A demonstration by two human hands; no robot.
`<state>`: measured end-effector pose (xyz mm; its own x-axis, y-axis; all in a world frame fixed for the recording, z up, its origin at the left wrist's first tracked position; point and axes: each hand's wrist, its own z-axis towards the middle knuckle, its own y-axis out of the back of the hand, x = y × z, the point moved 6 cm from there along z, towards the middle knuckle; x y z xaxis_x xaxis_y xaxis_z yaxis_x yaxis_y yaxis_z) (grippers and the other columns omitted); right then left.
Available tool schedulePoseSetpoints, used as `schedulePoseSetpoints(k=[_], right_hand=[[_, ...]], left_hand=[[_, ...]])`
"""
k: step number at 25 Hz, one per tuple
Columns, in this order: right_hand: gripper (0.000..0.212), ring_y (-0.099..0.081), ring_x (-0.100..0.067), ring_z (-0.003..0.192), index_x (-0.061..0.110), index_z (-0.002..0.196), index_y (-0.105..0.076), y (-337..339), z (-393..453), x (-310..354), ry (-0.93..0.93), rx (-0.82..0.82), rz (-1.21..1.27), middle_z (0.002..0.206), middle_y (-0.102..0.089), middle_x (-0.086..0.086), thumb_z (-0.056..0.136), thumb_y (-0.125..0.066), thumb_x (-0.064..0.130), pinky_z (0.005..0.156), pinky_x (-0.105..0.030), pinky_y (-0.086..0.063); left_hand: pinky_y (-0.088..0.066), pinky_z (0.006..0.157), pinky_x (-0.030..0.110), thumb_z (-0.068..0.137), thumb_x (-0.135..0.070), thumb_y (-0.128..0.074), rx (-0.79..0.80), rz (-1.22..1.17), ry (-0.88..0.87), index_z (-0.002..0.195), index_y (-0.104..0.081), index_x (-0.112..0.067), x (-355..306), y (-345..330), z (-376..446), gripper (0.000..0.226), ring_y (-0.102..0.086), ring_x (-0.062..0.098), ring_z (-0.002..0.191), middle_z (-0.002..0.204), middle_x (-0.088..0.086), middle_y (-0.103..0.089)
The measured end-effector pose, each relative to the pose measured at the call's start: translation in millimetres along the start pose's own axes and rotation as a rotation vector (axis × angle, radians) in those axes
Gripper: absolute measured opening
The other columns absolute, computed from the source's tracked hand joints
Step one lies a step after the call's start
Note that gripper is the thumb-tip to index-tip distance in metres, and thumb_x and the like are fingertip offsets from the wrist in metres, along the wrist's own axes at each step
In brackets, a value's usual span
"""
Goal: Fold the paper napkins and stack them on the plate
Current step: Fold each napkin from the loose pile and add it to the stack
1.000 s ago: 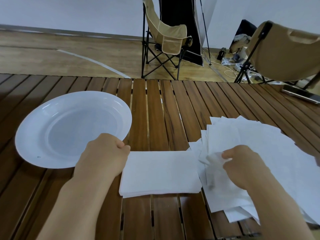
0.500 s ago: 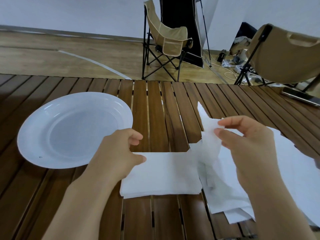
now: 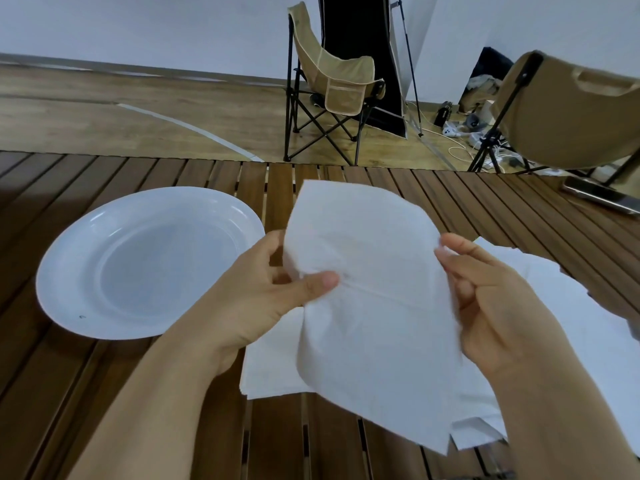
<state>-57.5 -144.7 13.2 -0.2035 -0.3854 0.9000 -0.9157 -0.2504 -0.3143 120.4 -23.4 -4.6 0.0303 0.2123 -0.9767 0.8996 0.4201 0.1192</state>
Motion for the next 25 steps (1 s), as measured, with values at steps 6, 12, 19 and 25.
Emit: schedulePoseSetpoints(k=[6, 12, 19, 25], right_hand=[[0.026, -0.068, -0.019, 0.066, 0.013, 0.11, -0.067, -4.8, 7.7, -15.5, -0.1, 0.193, -0.13, 0.086, -0.069, -0.015, 0.088, -0.064, 0.025, 0.062, -0.032, -0.058], [0.028, -0.069, -0.029, 0.094, 0.022, 0.098, -0.076, -4.3, 14.4, -17.0, 0.072, 0.204, -0.477, 0.098, -0.074, -0.009, 0.074, -0.075, 0.006, 0.082, -0.039, -0.057], [0.024, -0.068, -0.029, 0.094, 0.016, 0.094, -0.075, 4.6, 19.4, -12.0, 0.172, 0.133, -0.469, 0.09, -0.075, -0.006, 0.072, -0.077, 0.005, 0.088, -0.044, -0.056], [0.033, -0.067, -0.014, 0.082, 0.022, 0.096, -0.074, 0.7, 15.9, -5.7, 0.258, 0.148, -0.592, 0.087, -0.074, 0.001, 0.071, -0.079, 0.002, 0.067, -0.016, -0.053]], left_hand=[[-0.057, 0.073, 0.03, 0.073, -0.039, -0.075, -0.319, -0.003, -0.06, 0.128, -0.039, -0.044, 3.9, 20.4, 3.6, 0.066, -0.07, 0.01, 0.087, 0.097, -0.005, -0.072], [-0.052, 0.086, 0.036, 0.071, -0.049, -0.074, -0.365, 0.259, -0.176, 0.131, -0.031, -0.061, -1.3, 28.6, 3.0, 0.074, -0.063, 0.012, 0.092, 0.118, -0.007, -0.061], [-0.048, 0.068, 0.011, 0.064, -0.053, -0.069, -0.386, 0.342, -0.234, 0.086, -0.069, -0.043, -7.1, 27.9, 0.5, 0.024, -0.058, -0.008, 0.086, 0.087, -0.027, -0.063], [-0.054, 0.084, 0.033, 0.057, -0.057, -0.066, -0.411, 0.341, -0.238, 0.092, -0.069, -0.041, -7.1, 35.5, -2.2, 0.038, -0.061, 0.007, 0.093, 0.1, -0.018, -0.066]])
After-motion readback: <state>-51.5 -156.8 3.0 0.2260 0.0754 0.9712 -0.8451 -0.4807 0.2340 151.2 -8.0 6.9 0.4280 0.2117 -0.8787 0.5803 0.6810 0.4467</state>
